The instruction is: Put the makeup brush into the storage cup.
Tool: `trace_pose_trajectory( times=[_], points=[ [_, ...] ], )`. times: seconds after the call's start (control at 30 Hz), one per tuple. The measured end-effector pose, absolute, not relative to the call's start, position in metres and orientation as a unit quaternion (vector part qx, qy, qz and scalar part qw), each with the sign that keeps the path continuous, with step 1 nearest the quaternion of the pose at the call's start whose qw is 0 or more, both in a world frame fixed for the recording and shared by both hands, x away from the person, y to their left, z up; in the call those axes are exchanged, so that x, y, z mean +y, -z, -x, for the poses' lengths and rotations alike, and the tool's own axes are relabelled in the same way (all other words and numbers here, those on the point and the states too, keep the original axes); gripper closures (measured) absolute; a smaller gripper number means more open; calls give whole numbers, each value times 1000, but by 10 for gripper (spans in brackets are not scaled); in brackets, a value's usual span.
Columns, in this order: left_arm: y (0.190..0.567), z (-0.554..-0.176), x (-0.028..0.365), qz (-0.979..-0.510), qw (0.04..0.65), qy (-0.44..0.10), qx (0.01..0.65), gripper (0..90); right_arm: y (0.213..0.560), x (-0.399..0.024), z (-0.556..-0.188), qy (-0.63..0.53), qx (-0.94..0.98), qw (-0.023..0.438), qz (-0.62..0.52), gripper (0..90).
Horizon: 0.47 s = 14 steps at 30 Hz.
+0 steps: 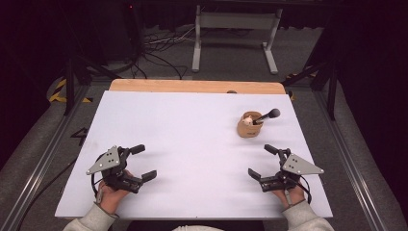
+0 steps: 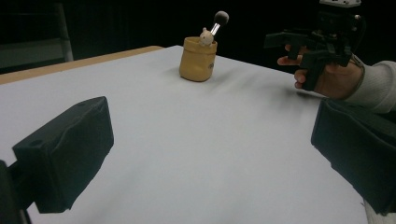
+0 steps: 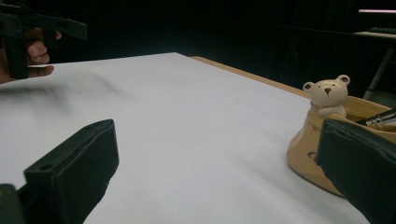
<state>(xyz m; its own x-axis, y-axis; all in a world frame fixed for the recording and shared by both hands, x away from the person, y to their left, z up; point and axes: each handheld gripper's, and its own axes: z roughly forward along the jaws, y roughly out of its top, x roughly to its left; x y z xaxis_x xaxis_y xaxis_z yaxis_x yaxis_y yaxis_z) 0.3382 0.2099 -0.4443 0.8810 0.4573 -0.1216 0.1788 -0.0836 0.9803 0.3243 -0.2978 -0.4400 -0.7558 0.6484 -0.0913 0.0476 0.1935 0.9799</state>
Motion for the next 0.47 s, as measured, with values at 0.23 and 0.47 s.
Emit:
trace_pose_trajectory(
  times=[0.23, 0.47],
  points=[
    [445, -339, 209, -729, 639, -111, 219, 0, 444, -295, -326, -587, 733, 249, -238, 0],
    [445, -339, 210, -728, 640, -111, 221, 0, 443, -297, -325, -590, 730, 251, -238, 0]
  ],
)
